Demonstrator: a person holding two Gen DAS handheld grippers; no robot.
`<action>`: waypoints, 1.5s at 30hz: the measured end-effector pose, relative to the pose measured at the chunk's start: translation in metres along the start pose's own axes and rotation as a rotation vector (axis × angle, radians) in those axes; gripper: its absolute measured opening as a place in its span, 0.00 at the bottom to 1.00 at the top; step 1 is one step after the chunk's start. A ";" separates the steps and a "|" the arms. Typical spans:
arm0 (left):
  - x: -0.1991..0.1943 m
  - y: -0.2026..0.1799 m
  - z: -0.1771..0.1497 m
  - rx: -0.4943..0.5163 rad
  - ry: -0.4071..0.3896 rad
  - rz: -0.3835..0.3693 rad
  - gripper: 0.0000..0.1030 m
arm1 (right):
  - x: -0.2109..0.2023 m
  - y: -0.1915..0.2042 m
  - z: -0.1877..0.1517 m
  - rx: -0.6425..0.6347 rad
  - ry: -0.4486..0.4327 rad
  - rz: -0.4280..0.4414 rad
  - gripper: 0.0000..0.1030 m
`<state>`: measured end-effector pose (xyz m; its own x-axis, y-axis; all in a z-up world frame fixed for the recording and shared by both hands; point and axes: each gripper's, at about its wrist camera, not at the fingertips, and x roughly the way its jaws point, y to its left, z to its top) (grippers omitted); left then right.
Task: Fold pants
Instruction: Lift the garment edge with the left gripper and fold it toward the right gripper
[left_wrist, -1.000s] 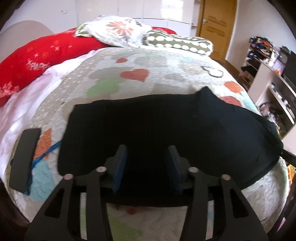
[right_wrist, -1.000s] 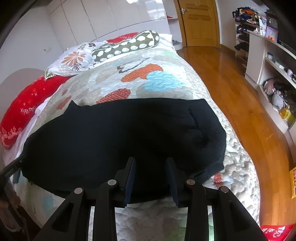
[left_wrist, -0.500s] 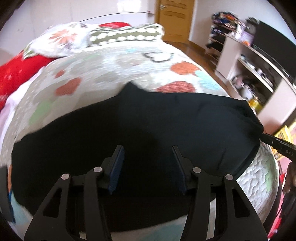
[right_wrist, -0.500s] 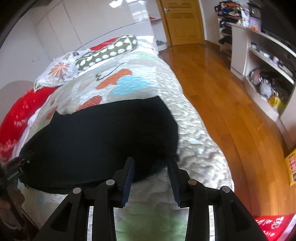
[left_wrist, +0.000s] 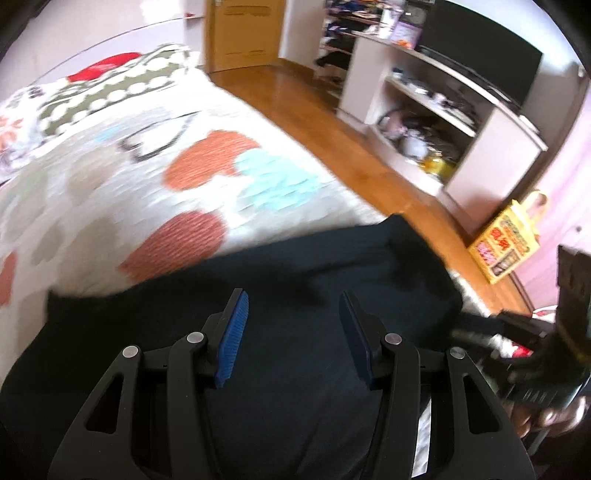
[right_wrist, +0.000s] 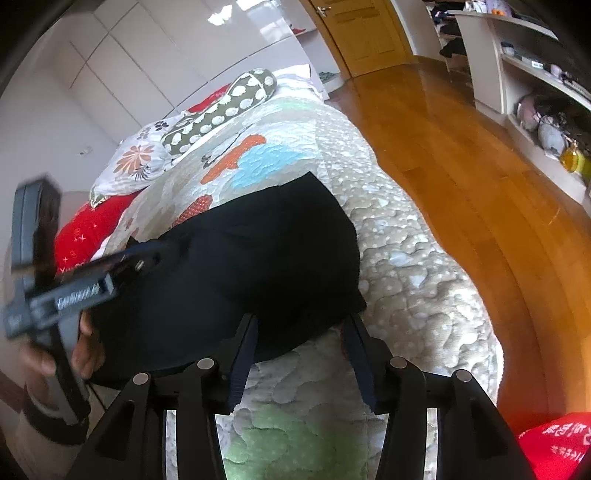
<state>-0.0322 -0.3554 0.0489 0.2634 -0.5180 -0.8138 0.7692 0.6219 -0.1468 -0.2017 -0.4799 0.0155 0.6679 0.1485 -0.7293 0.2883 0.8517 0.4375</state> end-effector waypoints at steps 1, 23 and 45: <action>0.004 -0.002 0.004 0.003 0.003 -0.008 0.49 | 0.001 0.000 0.000 -0.001 0.001 0.003 0.47; 0.075 -0.036 0.054 0.140 0.114 -0.120 0.51 | 0.008 -0.008 -0.001 -0.024 0.023 0.099 0.63; 0.100 -0.078 0.052 0.296 0.158 -0.137 0.58 | 0.021 -0.024 0.009 0.117 -0.028 0.123 0.51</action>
<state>-0.0353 -0.4865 0.0085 0.0709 -0.4731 -0.8782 0.9325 0.3439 -0.1100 -0.1882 -0.5014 -0.0058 0.7212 0.2331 -0.6523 0.2799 0.7633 0.5822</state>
